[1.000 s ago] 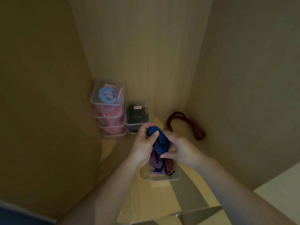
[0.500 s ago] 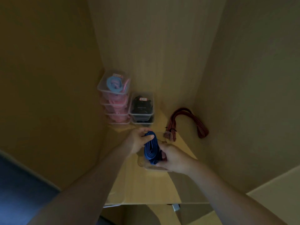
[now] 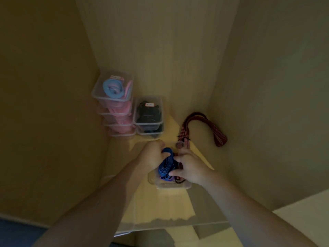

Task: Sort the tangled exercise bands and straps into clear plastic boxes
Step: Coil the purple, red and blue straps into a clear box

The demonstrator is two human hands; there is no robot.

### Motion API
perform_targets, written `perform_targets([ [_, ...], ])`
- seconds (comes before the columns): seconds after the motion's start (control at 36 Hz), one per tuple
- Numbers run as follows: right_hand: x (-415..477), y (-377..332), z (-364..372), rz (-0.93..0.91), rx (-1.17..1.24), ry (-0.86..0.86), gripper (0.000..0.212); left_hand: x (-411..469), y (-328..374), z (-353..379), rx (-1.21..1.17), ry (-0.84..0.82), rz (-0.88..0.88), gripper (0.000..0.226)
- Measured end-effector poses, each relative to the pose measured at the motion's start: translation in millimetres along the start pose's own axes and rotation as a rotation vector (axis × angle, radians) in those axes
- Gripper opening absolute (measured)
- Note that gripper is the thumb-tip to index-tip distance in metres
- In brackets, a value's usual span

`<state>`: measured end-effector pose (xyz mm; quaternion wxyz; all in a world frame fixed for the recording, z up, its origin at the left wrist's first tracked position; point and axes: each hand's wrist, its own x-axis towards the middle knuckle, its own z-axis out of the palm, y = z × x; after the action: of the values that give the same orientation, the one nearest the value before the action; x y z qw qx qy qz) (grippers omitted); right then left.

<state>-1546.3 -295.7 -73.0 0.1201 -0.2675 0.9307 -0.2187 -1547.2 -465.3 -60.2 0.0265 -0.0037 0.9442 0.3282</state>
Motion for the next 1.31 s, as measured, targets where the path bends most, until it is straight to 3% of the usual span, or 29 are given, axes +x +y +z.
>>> perform_targets([
  [0.19,1.4,1.3,-0.5,0.024,-0.019,0.034,0.055,-11.2,-6.9,1.2,0.141,0.01,0.143,0.036],
  [0.5,-15.3,3.3,-6.5,-0.037,0.042,0.211,0.045,-37.9,-9.8,6.0,0.068,-0.034,0.205,0.052],
  [0.64,-16.3,3.4,-14.8,0.017,0.011,0.277,0.026,-34.7,-10.6,5.0,0.026,0.029,0.23,0.039],
  [0.92,-12.4,-0.7,-29.5,0.073,0.059,0.314,0.008,-21.9,-11.1,-3.1,-0.061,0.07,0.236,0.024],
  [1.0,-9.3,-2.5,-35.4,0.096,0.022,0.337,0.012,-16.2,-11.6,-6.2,-0.062,0.083,0.233,0.022],
  [1.14,6.5,8.3,-53.1,0.244,0.056,0.29,0.021,-5.5,-9.8,-11.3,-0.108,0.094,0.2,0.019],
  [1.31,38.3,27.0,-64.8,0.352,0.111,0.058,0.031,4.8,-9.6,-13.7,-0.112,0.139,0.194,0.019],
])
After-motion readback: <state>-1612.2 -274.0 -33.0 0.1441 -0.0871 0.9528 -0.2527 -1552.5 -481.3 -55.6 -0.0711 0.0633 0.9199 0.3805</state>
